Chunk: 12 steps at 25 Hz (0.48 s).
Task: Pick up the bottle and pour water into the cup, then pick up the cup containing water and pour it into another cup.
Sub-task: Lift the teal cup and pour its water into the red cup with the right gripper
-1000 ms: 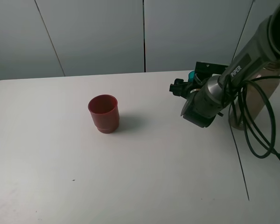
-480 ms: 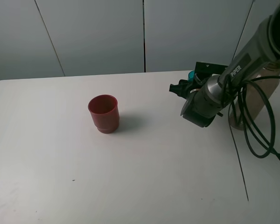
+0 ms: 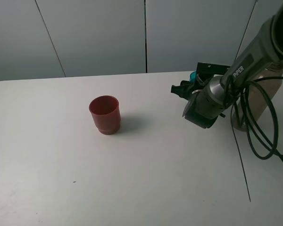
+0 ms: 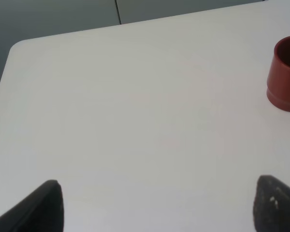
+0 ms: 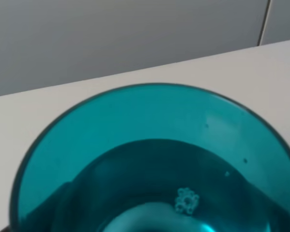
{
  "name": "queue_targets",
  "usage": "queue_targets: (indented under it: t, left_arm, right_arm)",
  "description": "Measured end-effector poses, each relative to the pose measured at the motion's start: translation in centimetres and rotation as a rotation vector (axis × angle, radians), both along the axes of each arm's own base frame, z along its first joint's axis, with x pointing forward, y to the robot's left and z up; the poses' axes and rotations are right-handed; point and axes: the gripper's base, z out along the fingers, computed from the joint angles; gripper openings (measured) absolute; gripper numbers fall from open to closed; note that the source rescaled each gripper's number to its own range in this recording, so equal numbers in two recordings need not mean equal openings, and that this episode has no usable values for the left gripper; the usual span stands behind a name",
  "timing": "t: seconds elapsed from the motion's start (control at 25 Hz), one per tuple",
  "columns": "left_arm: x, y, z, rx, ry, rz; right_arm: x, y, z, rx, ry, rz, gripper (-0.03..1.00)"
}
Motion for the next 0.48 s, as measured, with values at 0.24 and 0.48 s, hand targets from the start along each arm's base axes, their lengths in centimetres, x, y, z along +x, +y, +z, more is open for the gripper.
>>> queue_targets:
  t: [0.24,0.48]
  left_arm:
    - [0.0,0.0,0.0,0.000,0.000,0.000]
    - [0.0,0.0,0.0,0.000,0.000,0.000]
  right_arm:
    - [0.0,0.5,1.2,-0.011,0.053,0.058,0.12]
    - [-0.1,1.4,3.7,0.004,0.104,0.151,0.12]
